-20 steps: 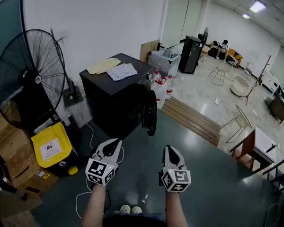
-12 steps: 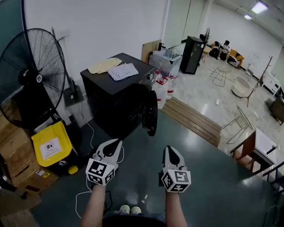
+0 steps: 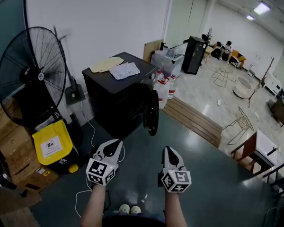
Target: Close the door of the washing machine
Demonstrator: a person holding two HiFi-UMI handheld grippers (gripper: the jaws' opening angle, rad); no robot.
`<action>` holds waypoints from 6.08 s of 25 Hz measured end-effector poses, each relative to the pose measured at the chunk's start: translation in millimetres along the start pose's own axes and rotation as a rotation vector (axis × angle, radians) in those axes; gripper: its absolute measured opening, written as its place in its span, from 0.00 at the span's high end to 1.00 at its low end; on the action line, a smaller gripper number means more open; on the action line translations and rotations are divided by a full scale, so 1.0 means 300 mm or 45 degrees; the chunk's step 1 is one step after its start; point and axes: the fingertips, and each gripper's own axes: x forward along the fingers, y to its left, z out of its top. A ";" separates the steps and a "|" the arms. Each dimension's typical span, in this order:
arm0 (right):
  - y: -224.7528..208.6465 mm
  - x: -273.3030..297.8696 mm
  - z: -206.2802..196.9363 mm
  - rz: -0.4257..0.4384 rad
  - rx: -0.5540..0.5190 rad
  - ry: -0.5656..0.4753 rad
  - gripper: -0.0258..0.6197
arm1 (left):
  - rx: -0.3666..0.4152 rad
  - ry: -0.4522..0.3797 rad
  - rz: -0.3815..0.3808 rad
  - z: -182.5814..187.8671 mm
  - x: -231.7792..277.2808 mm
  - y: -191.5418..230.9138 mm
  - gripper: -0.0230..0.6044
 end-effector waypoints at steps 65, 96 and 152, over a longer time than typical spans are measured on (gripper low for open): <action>-0.567 1.284 -0.477 -0.265 0.127 0.244 0.56 | -0.097 0.175 -0.319 -0.372 1.184 0.827 0.96; -0.842 1.433 -1.259 -0.218 0.084 0.584 0.85 | -0.279 0.323 -0.302 -0.932 1.216 0.714 0.96; -0.426 1.909 0.131 0.184 -0.187 -0.050 0.95 | 0.075 -0.059 -0.210 0.011 1.469 1.062 0.96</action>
